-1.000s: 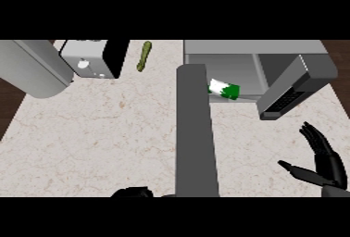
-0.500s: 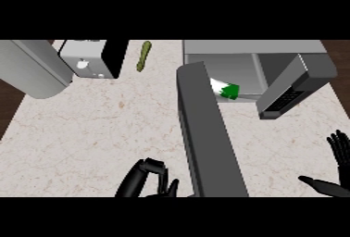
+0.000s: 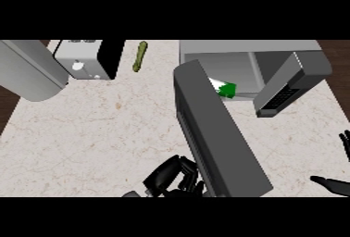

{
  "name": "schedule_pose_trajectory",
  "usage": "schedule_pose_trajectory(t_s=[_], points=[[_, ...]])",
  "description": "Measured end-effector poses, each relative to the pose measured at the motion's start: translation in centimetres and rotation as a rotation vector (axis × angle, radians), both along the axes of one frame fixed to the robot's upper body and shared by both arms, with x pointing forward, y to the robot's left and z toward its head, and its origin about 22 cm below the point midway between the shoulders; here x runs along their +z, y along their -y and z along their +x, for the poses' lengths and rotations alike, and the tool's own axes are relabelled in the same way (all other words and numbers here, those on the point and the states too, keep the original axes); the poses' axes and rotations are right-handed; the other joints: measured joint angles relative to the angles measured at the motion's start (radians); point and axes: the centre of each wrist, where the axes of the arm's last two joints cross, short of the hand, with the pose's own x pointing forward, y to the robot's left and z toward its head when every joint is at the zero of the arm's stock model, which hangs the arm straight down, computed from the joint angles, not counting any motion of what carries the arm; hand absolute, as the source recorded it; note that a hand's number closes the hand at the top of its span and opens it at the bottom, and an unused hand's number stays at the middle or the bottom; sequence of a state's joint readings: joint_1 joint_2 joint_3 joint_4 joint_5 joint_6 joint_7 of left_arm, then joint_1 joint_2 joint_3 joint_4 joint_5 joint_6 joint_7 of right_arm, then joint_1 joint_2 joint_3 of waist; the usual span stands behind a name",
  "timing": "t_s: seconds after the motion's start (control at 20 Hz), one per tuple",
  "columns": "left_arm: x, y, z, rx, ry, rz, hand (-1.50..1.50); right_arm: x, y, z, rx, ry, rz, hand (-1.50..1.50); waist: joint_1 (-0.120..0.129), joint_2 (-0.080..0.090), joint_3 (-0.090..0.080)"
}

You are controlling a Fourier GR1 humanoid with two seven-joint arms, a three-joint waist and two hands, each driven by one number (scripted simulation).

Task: Pick up the milk, place it into the microwave and close the microwave

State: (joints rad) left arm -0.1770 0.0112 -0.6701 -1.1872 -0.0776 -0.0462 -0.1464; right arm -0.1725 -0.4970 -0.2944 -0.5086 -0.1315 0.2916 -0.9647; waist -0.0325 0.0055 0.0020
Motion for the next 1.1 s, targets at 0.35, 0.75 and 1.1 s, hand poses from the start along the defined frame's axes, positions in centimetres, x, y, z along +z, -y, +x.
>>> schedule_pose_trajectory(t_s=[0.35,0.75,1.1], points=[[-0.5,2.6,0.6,-0.063,0.047,0.017,1.50,1.3,0.1,1.1,0.059,0.041,0.006,-1.50,-0.022,0.003,-0.002],[0.1,3.9,1.3,0.013,0.084,0.000,-1.50,2.8,-1.8,4.0,0.163,0.107,0.026,-1.50,-0.071,0.012,-0.004],[1.8,5.7,2.2,0.060,0.133,-0.045,1.50,4.5,-3.2,6.1,0.234,0.149,0.045,-1.50,-0.127,0.018,-0.005]])
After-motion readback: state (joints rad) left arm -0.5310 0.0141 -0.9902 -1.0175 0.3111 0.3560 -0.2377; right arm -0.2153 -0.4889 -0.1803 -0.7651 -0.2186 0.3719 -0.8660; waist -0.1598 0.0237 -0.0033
